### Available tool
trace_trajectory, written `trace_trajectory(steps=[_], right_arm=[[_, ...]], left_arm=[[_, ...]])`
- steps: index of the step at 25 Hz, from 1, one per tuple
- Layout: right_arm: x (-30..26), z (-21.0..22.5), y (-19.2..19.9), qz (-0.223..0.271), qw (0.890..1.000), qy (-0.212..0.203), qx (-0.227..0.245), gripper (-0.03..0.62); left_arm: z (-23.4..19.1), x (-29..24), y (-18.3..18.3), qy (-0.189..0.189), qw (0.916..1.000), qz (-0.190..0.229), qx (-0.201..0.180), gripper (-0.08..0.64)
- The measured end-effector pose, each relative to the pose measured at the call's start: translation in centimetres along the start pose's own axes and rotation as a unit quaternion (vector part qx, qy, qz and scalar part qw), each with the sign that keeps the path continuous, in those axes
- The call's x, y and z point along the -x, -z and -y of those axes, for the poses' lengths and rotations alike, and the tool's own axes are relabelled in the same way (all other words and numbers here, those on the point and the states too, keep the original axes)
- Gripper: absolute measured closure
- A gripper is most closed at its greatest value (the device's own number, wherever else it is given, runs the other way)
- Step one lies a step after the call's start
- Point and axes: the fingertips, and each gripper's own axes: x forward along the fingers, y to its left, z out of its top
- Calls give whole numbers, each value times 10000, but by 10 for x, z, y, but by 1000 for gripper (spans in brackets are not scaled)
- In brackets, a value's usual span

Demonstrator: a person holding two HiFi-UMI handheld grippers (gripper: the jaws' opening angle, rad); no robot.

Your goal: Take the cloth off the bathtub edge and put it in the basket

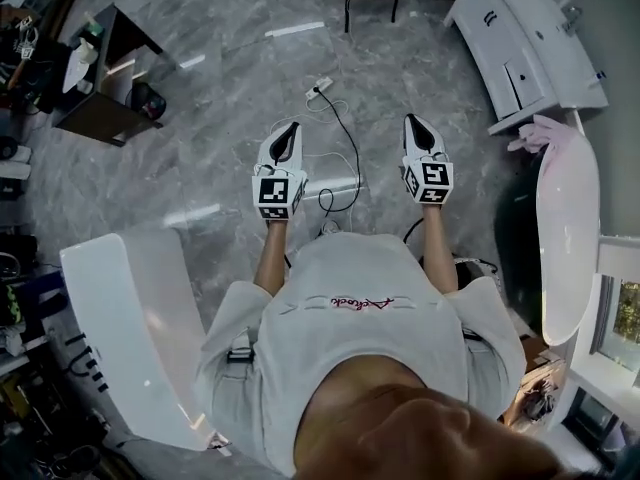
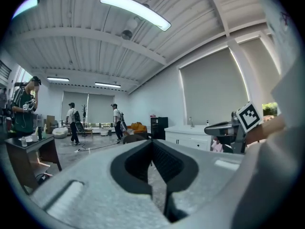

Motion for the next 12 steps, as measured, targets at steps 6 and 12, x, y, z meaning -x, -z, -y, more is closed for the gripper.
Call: trace_trajectory(steps=[6,12], right_arm=[[-45,-38,-20,121,9996,-244,106,586],[-59,-49,-20,64,9996,-250,140,586]], left_arm=[[-61,14,6,-383,9989,-13,263,560],[-93,8,20,-406,9974,-96,585,560]])
